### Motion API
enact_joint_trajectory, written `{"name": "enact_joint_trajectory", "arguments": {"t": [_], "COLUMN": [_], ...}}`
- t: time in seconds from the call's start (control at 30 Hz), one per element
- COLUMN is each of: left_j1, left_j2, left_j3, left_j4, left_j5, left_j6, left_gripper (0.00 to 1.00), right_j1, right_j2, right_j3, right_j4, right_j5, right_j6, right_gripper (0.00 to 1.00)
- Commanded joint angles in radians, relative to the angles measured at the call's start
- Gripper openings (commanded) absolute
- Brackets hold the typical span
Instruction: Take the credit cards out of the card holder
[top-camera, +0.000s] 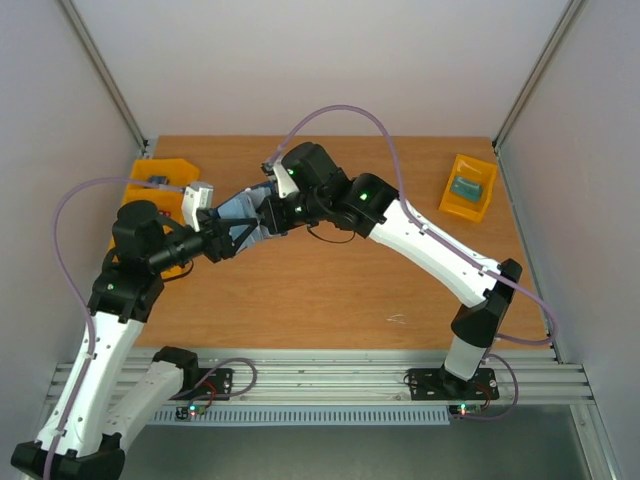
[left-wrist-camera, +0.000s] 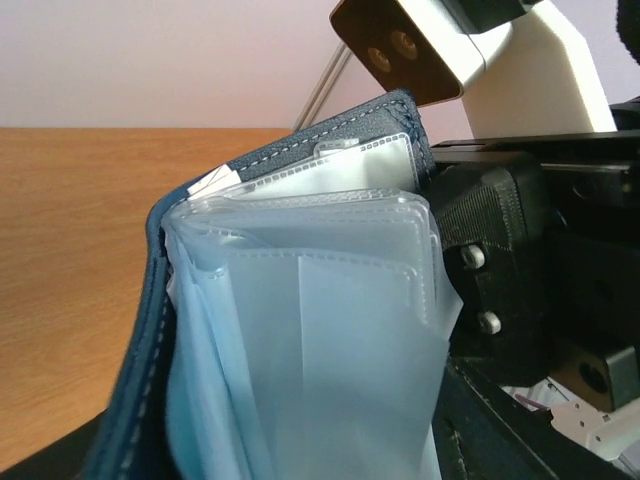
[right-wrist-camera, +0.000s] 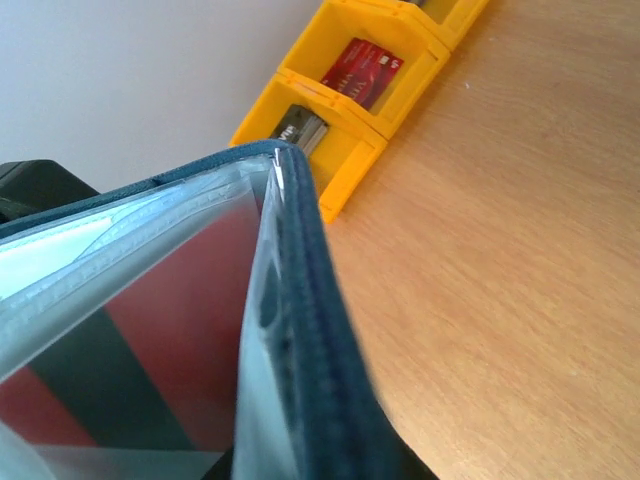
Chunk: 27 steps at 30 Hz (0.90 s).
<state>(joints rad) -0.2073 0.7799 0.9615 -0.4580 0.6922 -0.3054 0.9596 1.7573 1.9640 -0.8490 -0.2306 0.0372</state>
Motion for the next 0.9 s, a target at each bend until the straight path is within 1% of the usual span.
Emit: {"name": "enact_joint_trajectory", "arguments": {"t": [0.0, 0.2, 0.33, 0.47, 0.5, 0.6, 0.67, 0.77, 0.8, 0.87], "left_j1": [0.005, 0.008, 0.009, 0.009, 0.009, 0.009, 0.009, 0.009, 0.009, 0.010], "left_j2": [-0.005, -0.011, -0.012, 0.004, 0.008, 0.010, 0.004, 0.007, 0.004, -0.004], "left_j3": [0.016, 0.022, 0.020, 0.013, 0.011, 0.006, 0.002, 0.005, 0.007, 0.012], "left_j4": [-0.058, -0.071, -0.064, -0.058, -0.058, -0.056, -0.053, -0.063, -0.068, -0.080], "left_j5": [-0.065, -0.090, -0.082, -0.071, -0.068, -0.077, -0.093, -0.108, -0.111, -0.112], "left_j6": [0.029, 0.024, 0.018, -0.006, -0.010, -0.018, -0.018, -0.008, -0.003, 0.016], "left_gripper": [0.61, 0.70, 0.72, 0.77, 0.78, 0.88, 0.90, 0.90, 0.92, 0.98], "right_j1": [-0.010, -0.027, -0.032, -0.029, -0.026, -0.021, -0.021, -0.021, -0.023, -0.039], "right_j2": [-0.091, -0.121, -0.121, -0.109, -0.107, -0.105, -0.105, -0.107, -0.109, -0.112], "right_j3": [0.003, -0.047, -0.056, -0.057, -0.057, -0.053, -0.055, -0.058, -0.057, -0.058], "right_j4": [0.095, 0.143, 0.149, 0.148, 0.147, 0.141, 0.141, 0.156, 0.159, 0.165], "right_j5": [-0.128, -0.178, -0.207, -0.215, -0.214, -0.215, -0.225, -0.253, -0.258, -0.279], "right_j6": [-0.021, -0.006, -0.004, 0.003, 0.001, -0.008, -0.010, -0.010, -0.007, 0.021], "right_gripper": [0.01, 0.01, 0.01, 0.01, 0.01, 0.01, 0.01, 0.01, 0.01, 0.01]}}
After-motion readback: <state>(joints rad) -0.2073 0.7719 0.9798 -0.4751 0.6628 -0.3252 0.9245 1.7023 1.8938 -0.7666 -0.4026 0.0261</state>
